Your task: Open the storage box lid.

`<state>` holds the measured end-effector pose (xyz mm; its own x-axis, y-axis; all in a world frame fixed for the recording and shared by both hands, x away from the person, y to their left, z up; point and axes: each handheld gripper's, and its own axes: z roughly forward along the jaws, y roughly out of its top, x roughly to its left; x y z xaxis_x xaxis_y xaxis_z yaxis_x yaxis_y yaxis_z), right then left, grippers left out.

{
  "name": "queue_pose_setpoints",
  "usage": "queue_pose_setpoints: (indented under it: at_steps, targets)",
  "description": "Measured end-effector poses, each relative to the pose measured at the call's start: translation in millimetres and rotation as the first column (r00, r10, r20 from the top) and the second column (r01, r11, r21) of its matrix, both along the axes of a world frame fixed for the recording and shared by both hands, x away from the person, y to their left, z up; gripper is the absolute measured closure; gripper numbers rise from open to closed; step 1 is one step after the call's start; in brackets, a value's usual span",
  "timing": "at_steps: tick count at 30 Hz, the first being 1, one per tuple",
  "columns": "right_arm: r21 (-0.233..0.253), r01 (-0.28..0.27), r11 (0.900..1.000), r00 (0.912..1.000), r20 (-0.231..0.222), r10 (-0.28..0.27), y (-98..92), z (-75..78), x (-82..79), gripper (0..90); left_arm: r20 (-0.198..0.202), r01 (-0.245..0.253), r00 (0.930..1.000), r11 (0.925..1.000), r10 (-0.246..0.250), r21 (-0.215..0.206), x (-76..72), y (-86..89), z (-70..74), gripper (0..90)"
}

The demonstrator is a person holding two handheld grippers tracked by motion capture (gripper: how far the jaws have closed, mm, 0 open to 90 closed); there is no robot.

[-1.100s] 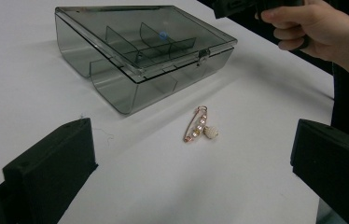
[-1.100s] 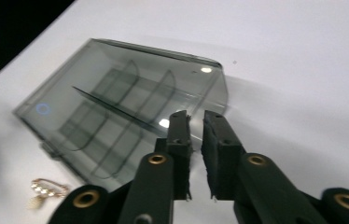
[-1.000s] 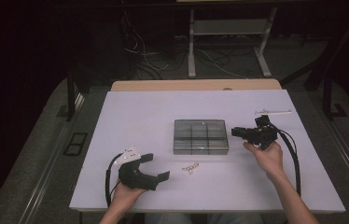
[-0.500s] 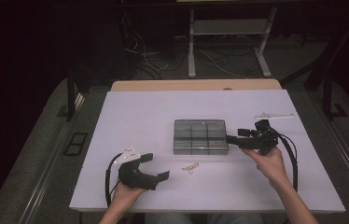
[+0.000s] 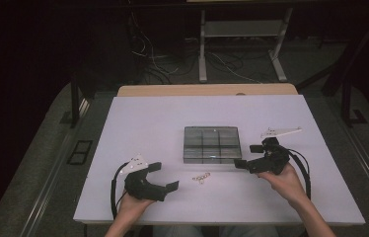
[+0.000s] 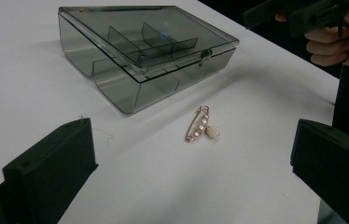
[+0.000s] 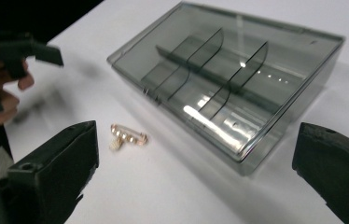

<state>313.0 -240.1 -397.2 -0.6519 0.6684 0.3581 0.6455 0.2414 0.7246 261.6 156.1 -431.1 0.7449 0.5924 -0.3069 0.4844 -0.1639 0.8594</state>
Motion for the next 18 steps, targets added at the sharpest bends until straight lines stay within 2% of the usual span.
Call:
queue_pose_setpoints:
  at_steps: [6,11,15,16,18]
  targets:
    - [-0.064,-0.065,0.996,0.9979,-0.008,0.064,3.7,-9.4,-3.6,0.3,0.002,0.002,1.0000,1.0000,-0.002,0.002,-0.4,-0.2,0.3,0.0]
    - [-0.119,-0.058,0.991,0.9982,-0.021,0.055,4.2,-16.2,-2.6,1.0,0.002,0.003,1.0000,1.0000,-0.003,0.002,-0.5,0.0,0.4,0.0]
    - [-0.135,-0.042,0.990,0.9991,-0.013,0.040,-1.0,-20.0,-0.9,8.4,0.002,0.004,1.0000,1.0000,-0.004,0.003,-0.7,-0.3,0.3,0.0]
    - [-0.135,-0.038,0.990,0.9992,-0.011,0.037,-2.4,-20.5,-0.7,15.7,0.001,0.004,1.0000,1.0000,-0.004,0.002,-0.7,-0.5,0.3,0.0]
    - [-0.131,-0.030,0.991,0.9996,-0.006,0.029,-5.1,-21.4,0.1,17.5,0.000,0.005,1.0000,1.0000,-0.005,0.001,-0.7,-0.8,0.2,0.0]
